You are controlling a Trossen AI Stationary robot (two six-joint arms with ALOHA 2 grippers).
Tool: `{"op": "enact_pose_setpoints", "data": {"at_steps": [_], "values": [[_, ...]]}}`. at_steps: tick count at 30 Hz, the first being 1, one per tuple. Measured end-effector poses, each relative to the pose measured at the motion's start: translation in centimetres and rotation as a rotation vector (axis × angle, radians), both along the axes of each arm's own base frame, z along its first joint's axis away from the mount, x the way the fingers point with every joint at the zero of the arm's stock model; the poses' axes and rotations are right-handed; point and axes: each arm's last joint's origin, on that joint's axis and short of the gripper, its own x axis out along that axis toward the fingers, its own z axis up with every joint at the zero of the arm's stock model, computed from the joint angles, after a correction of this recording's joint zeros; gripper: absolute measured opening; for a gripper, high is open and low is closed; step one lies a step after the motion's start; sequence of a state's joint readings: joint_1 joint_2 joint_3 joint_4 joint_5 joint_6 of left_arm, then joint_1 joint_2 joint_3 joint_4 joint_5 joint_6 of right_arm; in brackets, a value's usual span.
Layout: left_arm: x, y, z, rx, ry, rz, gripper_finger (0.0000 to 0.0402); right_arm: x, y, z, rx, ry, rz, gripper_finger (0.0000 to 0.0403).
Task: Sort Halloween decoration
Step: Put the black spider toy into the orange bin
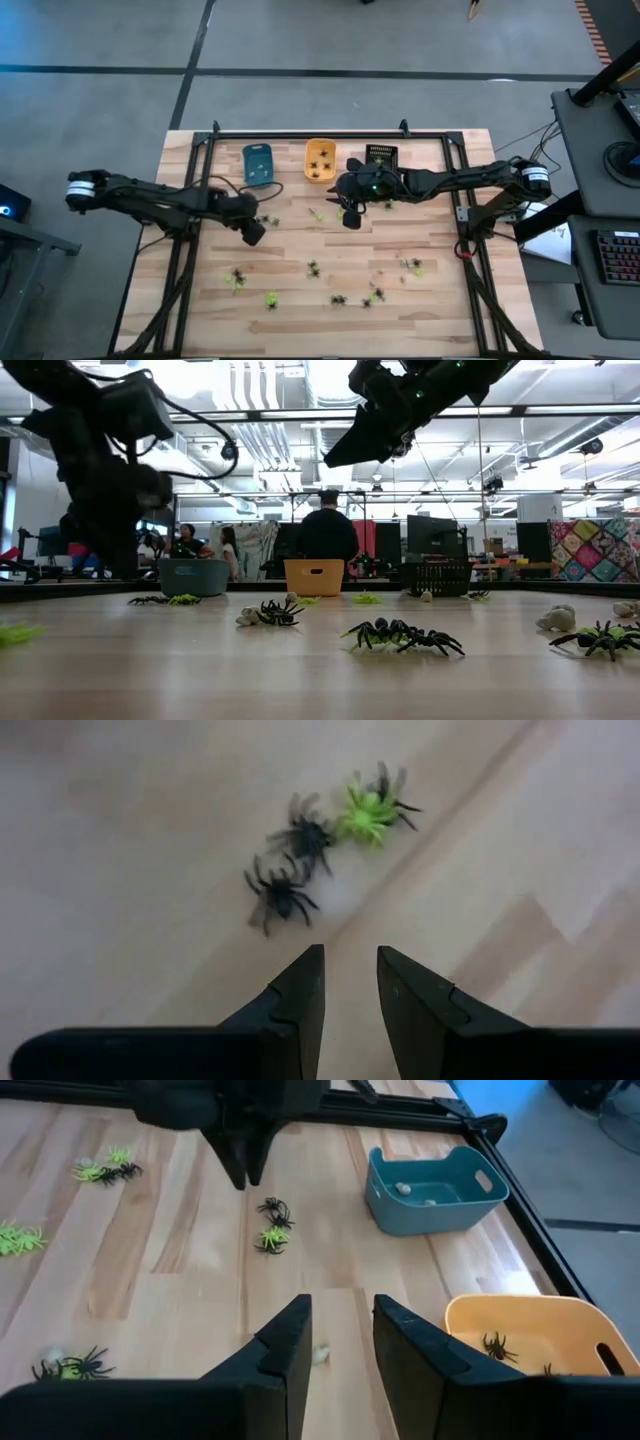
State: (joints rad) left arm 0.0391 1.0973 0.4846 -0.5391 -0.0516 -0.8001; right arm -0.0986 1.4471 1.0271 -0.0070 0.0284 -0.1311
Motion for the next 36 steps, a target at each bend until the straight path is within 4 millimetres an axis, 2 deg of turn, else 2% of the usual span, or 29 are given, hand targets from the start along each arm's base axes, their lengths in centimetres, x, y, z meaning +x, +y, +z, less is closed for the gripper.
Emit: {"op": "enact_pose_setpoints", "data": {"at_steps": [8,16,20,25,36], "values": [[2.5,0.2,-0.6,0.053,0.095,-0.019,0.0093,0.0,0.0,0.0,0.0,-0.002,0.001,0.0095],[3.5,0.5,-1.5,0.122,0.169,-0.008,0.0148,0.0,0.0,0.0,0.015,-0.003,-0.007,0.0091],[3.6,0.5,-1.8,0.129,0.184,-0.01,0.0155,0.0,0.0,0.0,0.024,-0.005,-0.012,0.0093],[3.7,0.5,-2.2,0.135,0.205,-0.006,0.0134,0.0,0.0,-0.1,0.025,-0.005,-0.012,0.0095],[3.7,0.5,-2.3,0.13,0.207,-0.004,0.0044,0.0,0.0,-0.1,0.049,-0.007,-0.025,0.0093]]}}
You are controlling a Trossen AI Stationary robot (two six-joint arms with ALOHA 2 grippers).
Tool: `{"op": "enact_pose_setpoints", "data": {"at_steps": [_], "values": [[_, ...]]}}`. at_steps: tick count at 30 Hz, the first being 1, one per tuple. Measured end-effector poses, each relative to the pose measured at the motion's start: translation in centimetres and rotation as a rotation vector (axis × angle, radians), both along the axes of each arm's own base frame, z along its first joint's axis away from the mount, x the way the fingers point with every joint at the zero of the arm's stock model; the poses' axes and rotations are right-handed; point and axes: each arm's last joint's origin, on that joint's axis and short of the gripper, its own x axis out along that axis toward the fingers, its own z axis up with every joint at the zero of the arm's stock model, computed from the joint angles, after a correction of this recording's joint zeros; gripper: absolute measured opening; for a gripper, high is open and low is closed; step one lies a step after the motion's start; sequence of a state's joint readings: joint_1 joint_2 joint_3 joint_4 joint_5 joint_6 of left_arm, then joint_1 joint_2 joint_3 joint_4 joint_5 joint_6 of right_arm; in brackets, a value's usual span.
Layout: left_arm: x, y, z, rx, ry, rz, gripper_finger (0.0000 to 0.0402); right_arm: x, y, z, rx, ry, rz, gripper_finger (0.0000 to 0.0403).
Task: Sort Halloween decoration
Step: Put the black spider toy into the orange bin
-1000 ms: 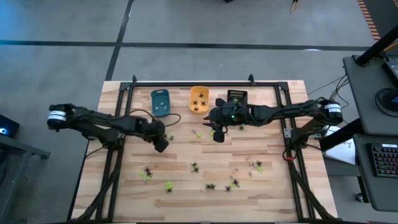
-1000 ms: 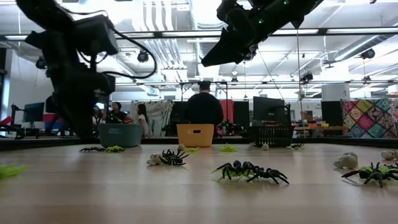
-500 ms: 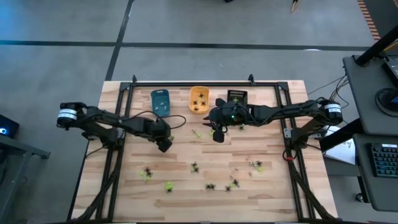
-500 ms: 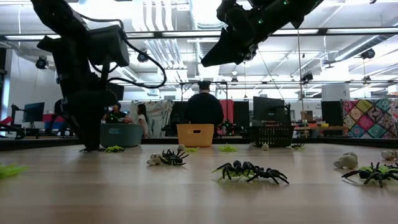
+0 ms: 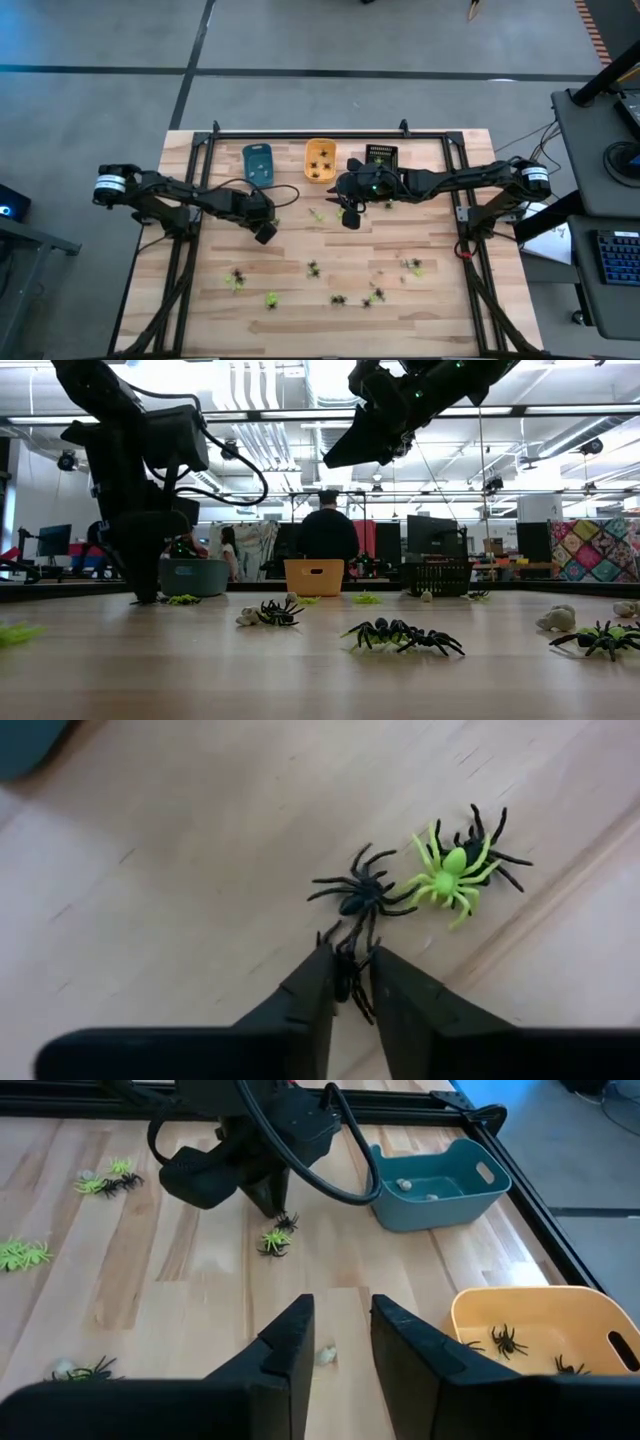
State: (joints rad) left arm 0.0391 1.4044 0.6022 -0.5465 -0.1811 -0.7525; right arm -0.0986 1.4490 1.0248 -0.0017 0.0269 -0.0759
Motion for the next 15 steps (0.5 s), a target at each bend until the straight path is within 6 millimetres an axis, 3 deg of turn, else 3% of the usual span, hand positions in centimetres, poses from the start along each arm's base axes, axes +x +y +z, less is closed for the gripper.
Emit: {"op": "enact_pose_setpoints", "data": {"at_steps": [8,15], "values": [[0.1,-0.1,0.9,-0.039,-0.021,-0.023,0.0005,0.0,0.0,0.0,0.01,0.0,-0.006,0.0087],[-0.3,-0.2,2.1,-0.041,0.006,-0.036,0.0001,0.0,0.0,-0.1,0.014,0.001,-0.007,0.0091]]}}
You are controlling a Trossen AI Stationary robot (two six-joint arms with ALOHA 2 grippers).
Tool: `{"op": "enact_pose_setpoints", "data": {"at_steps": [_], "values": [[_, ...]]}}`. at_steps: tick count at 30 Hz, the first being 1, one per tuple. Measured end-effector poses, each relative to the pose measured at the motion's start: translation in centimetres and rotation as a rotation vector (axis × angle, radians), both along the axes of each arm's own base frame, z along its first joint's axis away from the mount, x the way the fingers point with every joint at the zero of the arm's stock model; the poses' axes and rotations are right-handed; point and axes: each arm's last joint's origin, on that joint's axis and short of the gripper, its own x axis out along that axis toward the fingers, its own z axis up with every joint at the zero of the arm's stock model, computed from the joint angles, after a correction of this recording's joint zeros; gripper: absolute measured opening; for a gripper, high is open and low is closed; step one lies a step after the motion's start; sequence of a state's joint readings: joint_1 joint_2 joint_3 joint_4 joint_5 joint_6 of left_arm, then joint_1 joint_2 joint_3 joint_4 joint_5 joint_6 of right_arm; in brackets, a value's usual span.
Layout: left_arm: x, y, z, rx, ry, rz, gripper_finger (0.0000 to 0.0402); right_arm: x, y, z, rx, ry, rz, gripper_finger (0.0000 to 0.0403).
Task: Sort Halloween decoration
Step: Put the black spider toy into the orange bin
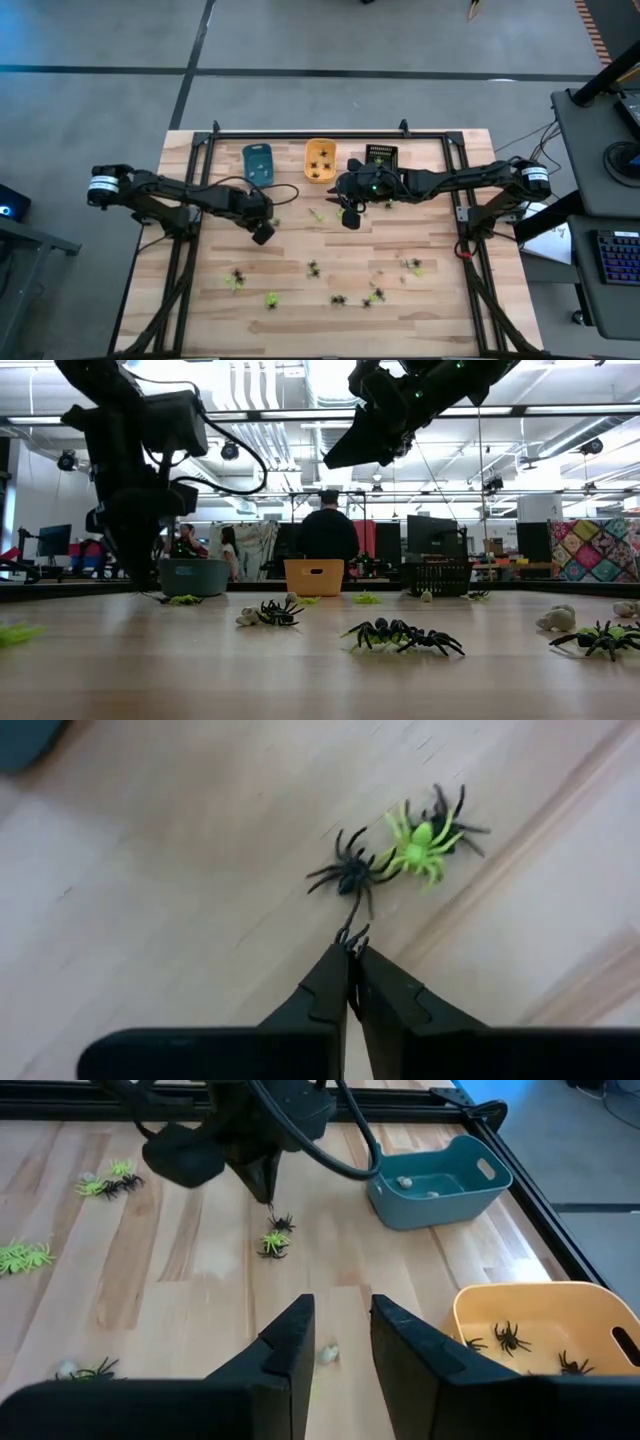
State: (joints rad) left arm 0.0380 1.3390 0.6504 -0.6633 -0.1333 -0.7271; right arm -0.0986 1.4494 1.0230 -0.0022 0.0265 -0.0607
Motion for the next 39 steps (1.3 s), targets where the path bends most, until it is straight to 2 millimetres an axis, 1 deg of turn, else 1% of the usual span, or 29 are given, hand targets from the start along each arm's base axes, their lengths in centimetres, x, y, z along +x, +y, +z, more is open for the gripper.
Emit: {"op": "enact_pose_setpoints", "data": {"at_steps": [4,9,12,15,21,24,27,33,36,39], "values": [[-0.1,0.0,1.3,0.011,-0.021,-0.039,0.0001,-0.1,0.0,-0.3,0.001,0.009,0.0,0.0093],[0.3,0.0,3.8,0.053,-0.143,-0.157,0.0001,-0.3,0.0,-0.9,0.004,0.028,0.002,0.0087],[0.9,0.0,5.4,0.111,-0.284,-0.269,0.0,-0.5,0.1,-1.4,0.008,0.031,0.008,0.0085],[1.7,0.0,7.0,0.205,-0.475,-0.383,0.0,-0.6,0.2,-1.9,0.019,-0.007,0.035,0.0087],[3.3,-0.1,8.9,0.378,-0.754,-0.535,0.0,-0.4,0.3,-2.5,-0.002,-0.209,0.065,0.0097],[4.3,-0.1,9.1,0.417,-0.832,-0.582,0.0,-0.1,0.3,-3.0,-0.009,-0.299,0.08,0.0108],[5.1,-0.2,8.9,0.429,-0.873,-0.612,0.0,0.4,0.3,-3.4,-0.011,-0.333,0.09,0.0126],[6.1,-0.1,8.2,0.447,-0.878,-0.621,0.0,1.2,0.4,-3.5,0.019,-0.334,0.128,0.0165],[6.4,0.0,8.2,0.459,-0.898,-0.617,0.0,1.2,0.4,-3.3,0.008,-0.336,0.132,0.0172],[6.5,0.1,8.2,0.461,-0.899,-0.614,0.0,1.2,0.4,-3.3,0.006,-0.337,0.133,0.017]]}}
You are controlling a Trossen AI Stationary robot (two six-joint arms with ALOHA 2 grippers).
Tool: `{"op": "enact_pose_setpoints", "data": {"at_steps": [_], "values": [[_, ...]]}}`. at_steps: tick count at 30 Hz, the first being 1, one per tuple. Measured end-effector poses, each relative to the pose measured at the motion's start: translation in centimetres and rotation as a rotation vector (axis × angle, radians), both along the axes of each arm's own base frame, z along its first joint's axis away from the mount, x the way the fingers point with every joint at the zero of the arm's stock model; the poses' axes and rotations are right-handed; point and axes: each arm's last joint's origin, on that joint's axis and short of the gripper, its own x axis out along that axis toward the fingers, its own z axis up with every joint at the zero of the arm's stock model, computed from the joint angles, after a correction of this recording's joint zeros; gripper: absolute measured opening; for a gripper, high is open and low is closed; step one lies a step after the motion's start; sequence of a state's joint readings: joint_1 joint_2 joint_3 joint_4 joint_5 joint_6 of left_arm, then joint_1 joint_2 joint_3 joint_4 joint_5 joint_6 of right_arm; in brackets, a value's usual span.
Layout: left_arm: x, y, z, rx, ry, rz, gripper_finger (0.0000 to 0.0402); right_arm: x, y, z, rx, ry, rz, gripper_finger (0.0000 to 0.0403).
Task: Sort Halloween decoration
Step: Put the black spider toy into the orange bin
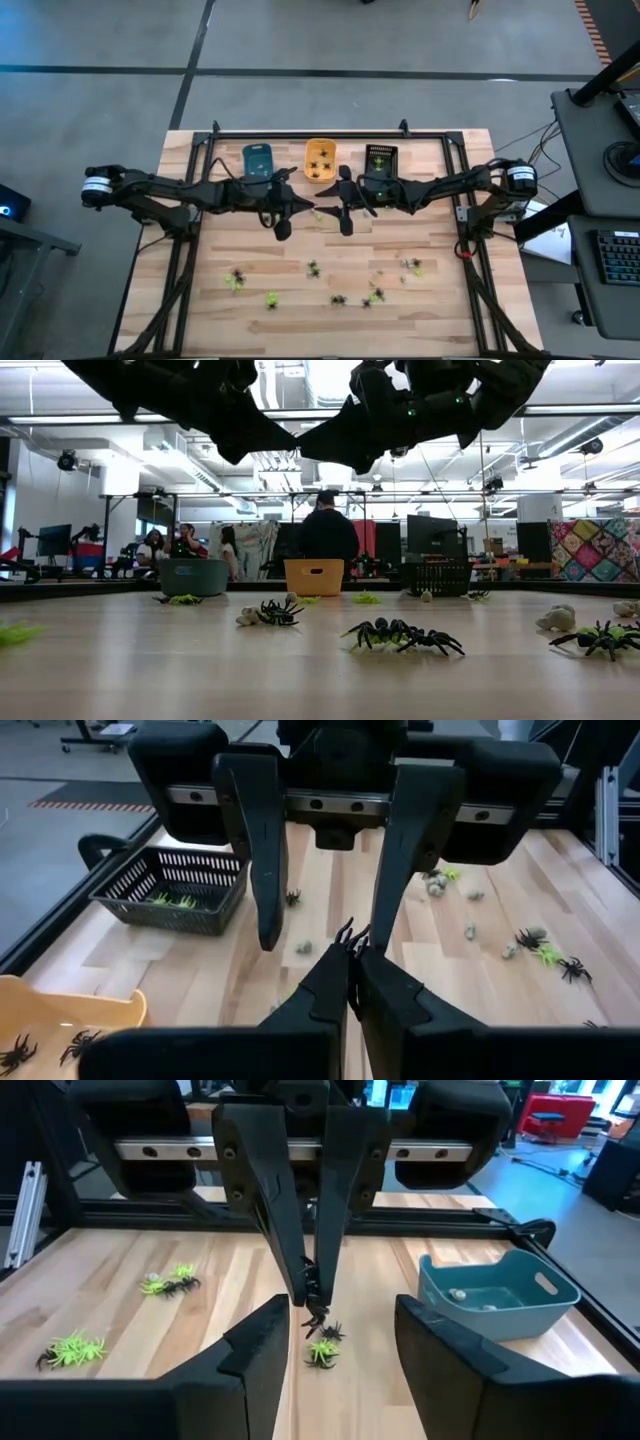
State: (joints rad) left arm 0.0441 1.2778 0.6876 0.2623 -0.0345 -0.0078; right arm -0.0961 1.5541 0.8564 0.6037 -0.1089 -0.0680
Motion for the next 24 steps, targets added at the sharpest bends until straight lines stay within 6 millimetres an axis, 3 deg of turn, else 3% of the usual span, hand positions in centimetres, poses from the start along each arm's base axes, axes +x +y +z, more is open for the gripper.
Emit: {"op": "enact_pose_setpoints", "data": {"at_steps": [9,17,24], "values": [[-0.02,0.0,0.03,0.0,-0.001,0.0,0.0,0.0,-0.01,0.0,-0.022,0.0,0.004,0.0118],[-0.02,0.0,0.04,0.004,-0.002,-0.001,0.0005,0.0,0.02,-0.01,-0.038,0.0,0.011,0.0022],[-0.02,0.0,0.06,0.004,-0.002,-0.001,0.0021,0.0,-0.02,-0.01,-0.035,0.0,0.01,0.0009]]}}
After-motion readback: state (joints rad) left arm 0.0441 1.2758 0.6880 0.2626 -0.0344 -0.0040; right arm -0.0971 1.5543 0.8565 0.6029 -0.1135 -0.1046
